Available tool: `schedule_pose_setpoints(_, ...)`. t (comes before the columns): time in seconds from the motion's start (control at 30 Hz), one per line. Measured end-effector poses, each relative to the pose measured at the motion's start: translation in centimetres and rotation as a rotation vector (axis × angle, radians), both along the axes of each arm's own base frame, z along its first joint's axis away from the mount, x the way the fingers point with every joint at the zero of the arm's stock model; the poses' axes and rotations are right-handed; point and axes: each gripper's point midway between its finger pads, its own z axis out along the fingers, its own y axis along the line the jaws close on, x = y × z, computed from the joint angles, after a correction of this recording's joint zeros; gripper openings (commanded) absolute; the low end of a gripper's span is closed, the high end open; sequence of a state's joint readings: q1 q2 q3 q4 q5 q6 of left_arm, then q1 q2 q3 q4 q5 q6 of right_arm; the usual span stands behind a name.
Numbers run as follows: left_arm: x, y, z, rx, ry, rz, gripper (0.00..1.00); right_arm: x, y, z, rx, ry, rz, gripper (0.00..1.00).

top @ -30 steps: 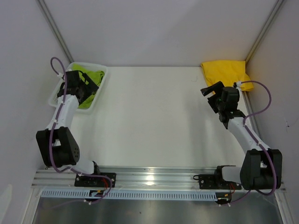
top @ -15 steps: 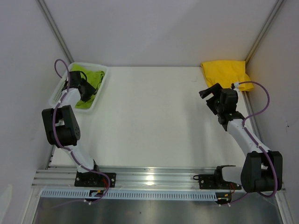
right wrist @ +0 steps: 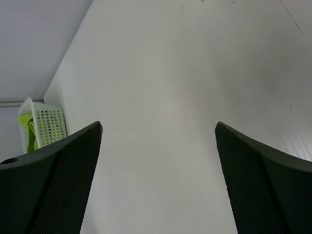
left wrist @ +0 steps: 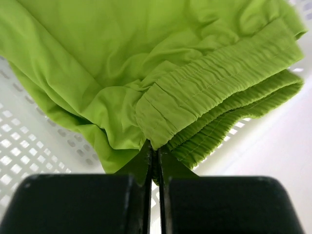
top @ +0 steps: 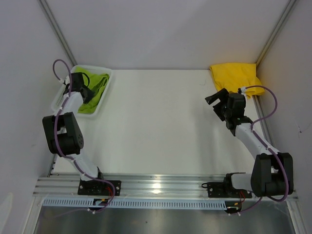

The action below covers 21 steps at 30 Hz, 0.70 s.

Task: Fold and stack the shorts
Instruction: Grab the shorts from the pile

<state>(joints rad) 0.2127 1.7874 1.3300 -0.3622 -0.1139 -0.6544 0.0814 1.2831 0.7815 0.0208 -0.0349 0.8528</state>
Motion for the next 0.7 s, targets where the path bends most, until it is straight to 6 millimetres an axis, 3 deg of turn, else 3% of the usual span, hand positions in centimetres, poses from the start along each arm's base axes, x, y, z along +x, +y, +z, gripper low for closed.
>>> schedule_pose_setpoints(0.17,-0.3,0.3,3.8,0.031,-0.076,0.015,0.00,0.0,0.6,-0.5,0.003,0.012,0.020,0.98)
schedule_pose_setpoints(0.3,0.6,0.0,9.9,0.036,-0.195,-0.007,0.00,-0.1,1.3,-0.7,0.008,0.016,0.046,0.97)
schedule_pose_setpoints(0.43,3.2,-1.2,21.0,0.045,-0.464,-0.091,0.00,-0.4,2.2,-0.6,0.004,0.015,0.080,0.98)
schedule_pose_setpoints(0.5,2.8,-2.5,27.1,0.055,-0.626,-0.157,0.00,-0.5,2.6,-0.7,0.001,0.015,0.097,0.98)
schedule_pose_setpoints(0.6,0.1,-4.9,35.8,0.082,-0.866,-0.265,0.00,-0.6,3.0,-0.6,0.001,0.014,0.113,0.97)
schedule_pose_setpoints(0.7,-5.5,-8.2,45.1,0.126,-1.148,-0.401,0.00,-0.8,3.5,-0.3,0.006,0.005,0.135,0.97)
